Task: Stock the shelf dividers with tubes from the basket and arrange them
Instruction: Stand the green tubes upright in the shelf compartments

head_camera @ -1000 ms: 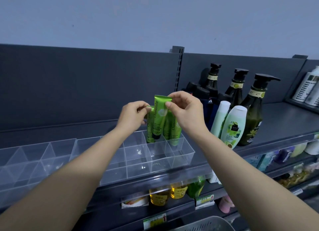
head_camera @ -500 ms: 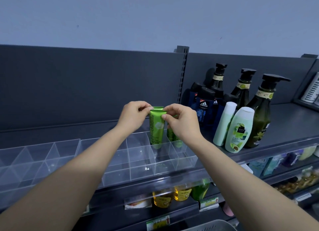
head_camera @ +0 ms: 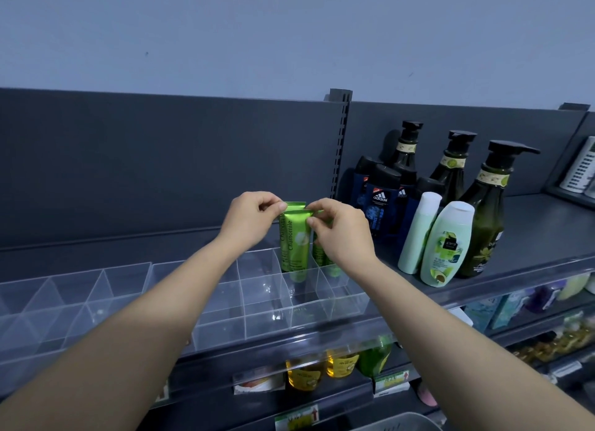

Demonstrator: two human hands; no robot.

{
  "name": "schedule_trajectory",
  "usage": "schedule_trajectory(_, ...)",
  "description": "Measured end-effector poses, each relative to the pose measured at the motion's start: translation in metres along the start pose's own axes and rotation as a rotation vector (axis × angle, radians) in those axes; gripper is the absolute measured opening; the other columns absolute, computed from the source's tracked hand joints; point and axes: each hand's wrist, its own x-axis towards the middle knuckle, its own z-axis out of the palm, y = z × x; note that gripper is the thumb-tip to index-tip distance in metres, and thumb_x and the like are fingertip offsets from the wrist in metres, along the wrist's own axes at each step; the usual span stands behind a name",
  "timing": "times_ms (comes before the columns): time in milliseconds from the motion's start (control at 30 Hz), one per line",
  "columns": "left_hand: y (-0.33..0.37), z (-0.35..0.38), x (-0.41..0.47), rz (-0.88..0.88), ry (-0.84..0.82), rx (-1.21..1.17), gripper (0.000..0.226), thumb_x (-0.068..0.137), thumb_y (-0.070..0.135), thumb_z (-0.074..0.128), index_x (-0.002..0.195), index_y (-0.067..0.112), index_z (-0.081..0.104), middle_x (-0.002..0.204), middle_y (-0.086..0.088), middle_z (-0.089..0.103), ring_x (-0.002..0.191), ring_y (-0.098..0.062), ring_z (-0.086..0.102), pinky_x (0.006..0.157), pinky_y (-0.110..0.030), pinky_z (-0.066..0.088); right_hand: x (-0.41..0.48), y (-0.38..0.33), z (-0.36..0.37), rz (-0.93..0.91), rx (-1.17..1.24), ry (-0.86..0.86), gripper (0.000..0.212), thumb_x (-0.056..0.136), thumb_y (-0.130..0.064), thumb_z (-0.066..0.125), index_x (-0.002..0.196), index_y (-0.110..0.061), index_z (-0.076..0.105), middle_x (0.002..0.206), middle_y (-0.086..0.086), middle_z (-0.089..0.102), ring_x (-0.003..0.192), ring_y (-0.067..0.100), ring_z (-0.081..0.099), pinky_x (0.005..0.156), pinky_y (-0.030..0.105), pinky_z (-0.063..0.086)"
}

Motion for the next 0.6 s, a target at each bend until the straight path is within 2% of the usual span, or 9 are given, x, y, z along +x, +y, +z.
schedule_trajectory(100,0.002,-0.001,0.0,0.001,-0.008,0.022,0.015,0.089,0.025,0.063,0.082,0.015,0.072,0.066,-0.001,0.064,0.057,-0.013,0.049,0.066,-0.038,0.052,-0.005,-0.002,-0.001,-0.033,-0.082,0.014,0.022,0.089,-0.018,0.063,0.11,-0.025,0.066,0.087,-0.007,0.071,0.081,0.016,0.064,0.076,0.034,0.053)
schedule_trajectory(200,0.004,-0.001,-0.001,0.004,-0.009,0.023,0.013,0.089,0.025,0.063,0.084,0.018,0.072,0.074,-0.004,0.068,0.057,-0.011,0.051,0.065,-0.033,0.049,-0.007,-0.003,-0.002,-0.052,-0.14,0.025,0.024,0.089,-0.019,0.061,0.111,-0.027,0.064,0.088,-0.006,0.072,0.08,0.018,0.064,0.072,0.033,0.052)
schedule_trajectory(367,0.009,-0.001,-0.002,0.033,0.04,0.084,0.015,0.09,0.024,0.062,0.101,0.019,0.071,0.084,-0.001,0.067,0.076,-0.012,0.055,0.075,-0.027,0.046,-0.014,-0.007,-0.008,-0.074,-0.21,0.036,0.026,0.089,-0.02,0.06,0.114,-0.026,0.062,0.09,-0.002,0.072,0.085,0.023,0.064,0.073,0.035,0.051)
schedule_trajectory(467,0.015,-0.003,-0.001,0.129,0.077,0.185,0.021,0.091,0.026,0.06,0.108,0.019,0.069,0.082,0.005,0.054,0.079,-0.013,0.052,0.079,-0.032,0.047,-0.018,-0.008,-0.013,-0.065,-0.244,0.047,0.03,0.09,-0.022,0.06,0.119,-0.026,0.06,0.096,0.001,0.072,0.09,0.026,0.063,0.076,0.038,0.05)
schedule_trajectory(600,0.034,-0.003,-0.003,0.324,0.107,0.301,0.023,0.092,0.028,0.057,0.11,0.017,0.068,0.089,0.005,0.052,0.095,-0.018,0.052,0.082,-0.03,0.041,-0.027,-0.004,-0.025,-0.046,-0.307,0.069,0.031,0.091,-0.023,0.058,0.122,-0.026,0.058,0.095,0.001,0.07,0.086,0.026,0.062,0.075,0.038,0.05)
